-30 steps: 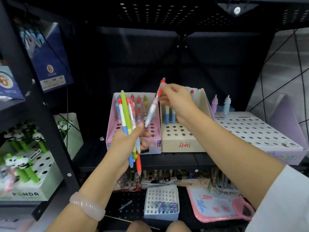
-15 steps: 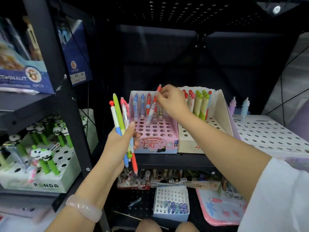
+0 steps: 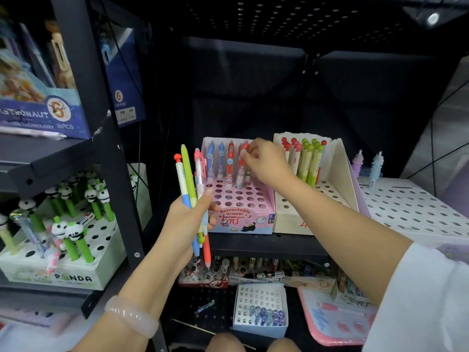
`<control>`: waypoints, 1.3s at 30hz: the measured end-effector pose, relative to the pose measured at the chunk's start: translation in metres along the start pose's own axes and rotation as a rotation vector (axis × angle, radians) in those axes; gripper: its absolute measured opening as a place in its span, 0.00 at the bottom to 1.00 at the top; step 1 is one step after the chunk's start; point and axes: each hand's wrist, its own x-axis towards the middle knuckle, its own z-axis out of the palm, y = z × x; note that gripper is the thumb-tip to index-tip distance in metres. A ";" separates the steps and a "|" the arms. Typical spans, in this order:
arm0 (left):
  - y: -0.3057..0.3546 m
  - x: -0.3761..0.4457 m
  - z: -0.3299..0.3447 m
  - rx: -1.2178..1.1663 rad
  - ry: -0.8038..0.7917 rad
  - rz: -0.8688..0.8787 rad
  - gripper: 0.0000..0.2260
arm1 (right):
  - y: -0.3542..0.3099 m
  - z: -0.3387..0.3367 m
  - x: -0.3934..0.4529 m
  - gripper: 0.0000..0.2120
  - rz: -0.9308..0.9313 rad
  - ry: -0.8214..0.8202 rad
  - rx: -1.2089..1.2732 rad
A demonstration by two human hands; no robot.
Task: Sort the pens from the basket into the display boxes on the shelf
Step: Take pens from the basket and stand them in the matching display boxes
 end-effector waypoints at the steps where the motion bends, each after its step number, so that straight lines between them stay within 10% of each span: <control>1: 0.000 -0.001 0.001 0.003 -0.005 -0.001 0.09 | 0.001 0.002 -0.002 0.10 0.019 -0.070 -0.033; 9: 0.002 -0.005 0.006 0.023 -0.051 -0.028 0.10 | -0.008 -0.005 -0.015 0.09 0.016 0.044 0.115; 20: 0.005 -0.015 0.035 -0.056 -0.268 -0.090 0.18 | 0.002 -0.029 -0.037 0.14 0.048 -0.637 0.866; 27: 0.003 -0.011 0.039 -0.025 -0.273 -0.103 0.19 | 0.005 -0.036 -0.036 0.12 0.084 -0.557 1.025; 31: 0.003 -0.007 0.027 -0.037 -0.130 -0.104 0.11 | -0.004 -0.043 -0.023 0.07 0.210 -0.249 1.244; 39: 0.005 -0.007 0.009 0.050 -0.035 -0.034 0.05 | -0.018 -0.008 -0.014 0.05 0.099 0.036 0.491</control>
